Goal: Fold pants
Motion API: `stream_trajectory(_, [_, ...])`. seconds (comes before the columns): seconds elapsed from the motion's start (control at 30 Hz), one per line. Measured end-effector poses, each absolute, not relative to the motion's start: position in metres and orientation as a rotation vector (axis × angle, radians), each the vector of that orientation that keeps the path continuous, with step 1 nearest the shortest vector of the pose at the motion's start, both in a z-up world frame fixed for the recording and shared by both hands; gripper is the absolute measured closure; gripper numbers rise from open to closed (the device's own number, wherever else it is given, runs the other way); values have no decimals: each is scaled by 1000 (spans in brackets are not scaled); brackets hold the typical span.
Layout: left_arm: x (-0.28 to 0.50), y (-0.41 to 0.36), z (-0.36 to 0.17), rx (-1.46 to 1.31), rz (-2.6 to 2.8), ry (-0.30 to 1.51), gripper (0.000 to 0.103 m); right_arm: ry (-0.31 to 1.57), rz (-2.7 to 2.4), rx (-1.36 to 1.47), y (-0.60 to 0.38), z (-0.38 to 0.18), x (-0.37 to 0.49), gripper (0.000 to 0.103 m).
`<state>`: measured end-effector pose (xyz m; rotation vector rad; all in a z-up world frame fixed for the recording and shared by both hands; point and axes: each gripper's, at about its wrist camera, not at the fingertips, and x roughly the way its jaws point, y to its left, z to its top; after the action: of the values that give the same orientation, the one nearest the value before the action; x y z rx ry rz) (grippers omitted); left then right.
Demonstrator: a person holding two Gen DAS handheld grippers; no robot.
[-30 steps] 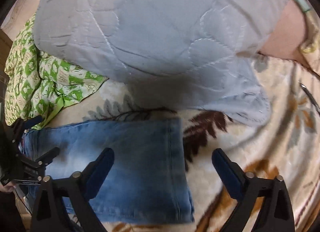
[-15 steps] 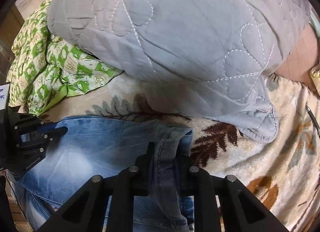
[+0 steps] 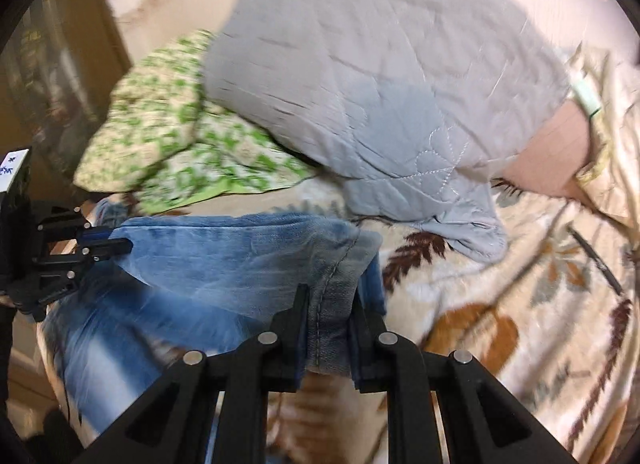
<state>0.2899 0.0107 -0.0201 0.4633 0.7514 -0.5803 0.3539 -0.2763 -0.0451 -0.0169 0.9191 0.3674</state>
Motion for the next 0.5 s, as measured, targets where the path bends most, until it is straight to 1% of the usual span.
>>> stream_trajectory(0.1, [242, 2, -20, 492, -605, 705, 97, 861, 380, -74, -277, -31, 293, 86])
stream_trajectory(0.2, [182, -2, -30, 516, -620, 673, 97, 854, 376, -144, -275, -36, 230, 86])
stream_trajectory(0.3, [138, -8, -59, 552, -634, 691, 97, 910, 383, -196, -277, -62, 179, 86])
stream_trajectory(0.37, [117, -17, -91, 595, -629, 732, 97, 996, 386, -211, -277, -90, 155, 86])
stream_trajectory(0.43, [110, -24, -119, 630, -616, 782, 97, 1093, 384, -184, -280, -117, 147, 86])
stream_trajectory(0.5, [107, -24, -144, 618, -596, 815, 97, 1151, 383, -150, -281, -138, 144, 86])
